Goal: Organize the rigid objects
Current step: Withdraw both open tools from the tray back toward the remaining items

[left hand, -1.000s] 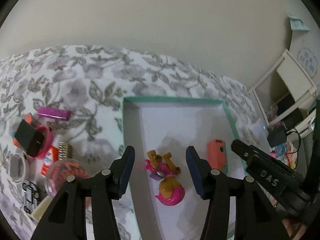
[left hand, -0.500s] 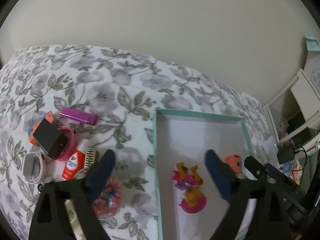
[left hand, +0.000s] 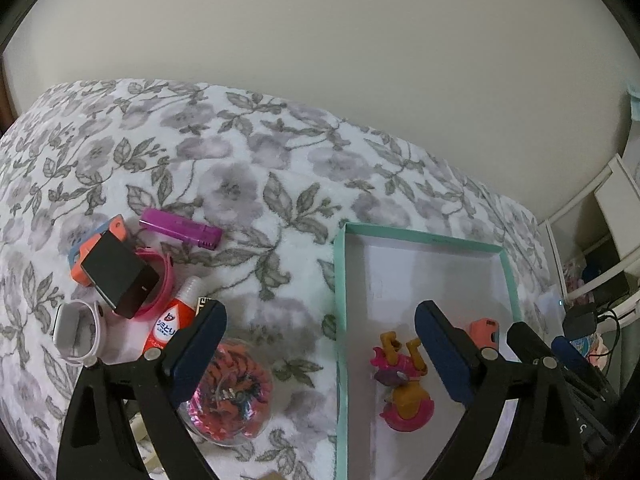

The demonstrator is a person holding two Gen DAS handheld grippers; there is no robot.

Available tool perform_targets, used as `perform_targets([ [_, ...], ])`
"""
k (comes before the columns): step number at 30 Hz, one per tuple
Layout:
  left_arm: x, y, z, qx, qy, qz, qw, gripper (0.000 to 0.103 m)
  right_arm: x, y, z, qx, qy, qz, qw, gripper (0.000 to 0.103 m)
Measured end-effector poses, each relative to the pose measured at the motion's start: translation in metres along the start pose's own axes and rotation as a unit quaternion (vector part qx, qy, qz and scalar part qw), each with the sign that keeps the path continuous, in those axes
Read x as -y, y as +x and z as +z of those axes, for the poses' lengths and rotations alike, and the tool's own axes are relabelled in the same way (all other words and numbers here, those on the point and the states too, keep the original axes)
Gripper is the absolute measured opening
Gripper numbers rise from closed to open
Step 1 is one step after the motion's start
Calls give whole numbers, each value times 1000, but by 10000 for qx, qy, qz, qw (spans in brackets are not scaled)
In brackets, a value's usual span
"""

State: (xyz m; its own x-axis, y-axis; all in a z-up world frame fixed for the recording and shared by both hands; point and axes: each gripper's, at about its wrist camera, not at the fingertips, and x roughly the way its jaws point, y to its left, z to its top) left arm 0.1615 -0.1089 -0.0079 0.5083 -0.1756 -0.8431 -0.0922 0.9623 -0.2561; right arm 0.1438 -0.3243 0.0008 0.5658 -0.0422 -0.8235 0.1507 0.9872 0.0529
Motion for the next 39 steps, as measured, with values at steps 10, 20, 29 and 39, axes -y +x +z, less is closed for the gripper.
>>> perform_targets([
  [10, -6, -8, 6, 160, -97, -141, 9997, 103, 0, -4, 1, 184, 248, 468, 9984, 103],
  [20, -35, -57, 18, 485, -535, -145, 9973, 103, -31, -24, 2, 523, -118, 704, 9961, 103],
  [29, -91, -121, 15, 912, -1403, 121, 9858, 103, -93, -46, -8, 553, -823, 1184, 9880, 103],
  [39, -154, -158, -12, 1220, -1992, 779, 9692, 103, -146, -55, -26, 403, -1464, 1542, 9763, 103],
])
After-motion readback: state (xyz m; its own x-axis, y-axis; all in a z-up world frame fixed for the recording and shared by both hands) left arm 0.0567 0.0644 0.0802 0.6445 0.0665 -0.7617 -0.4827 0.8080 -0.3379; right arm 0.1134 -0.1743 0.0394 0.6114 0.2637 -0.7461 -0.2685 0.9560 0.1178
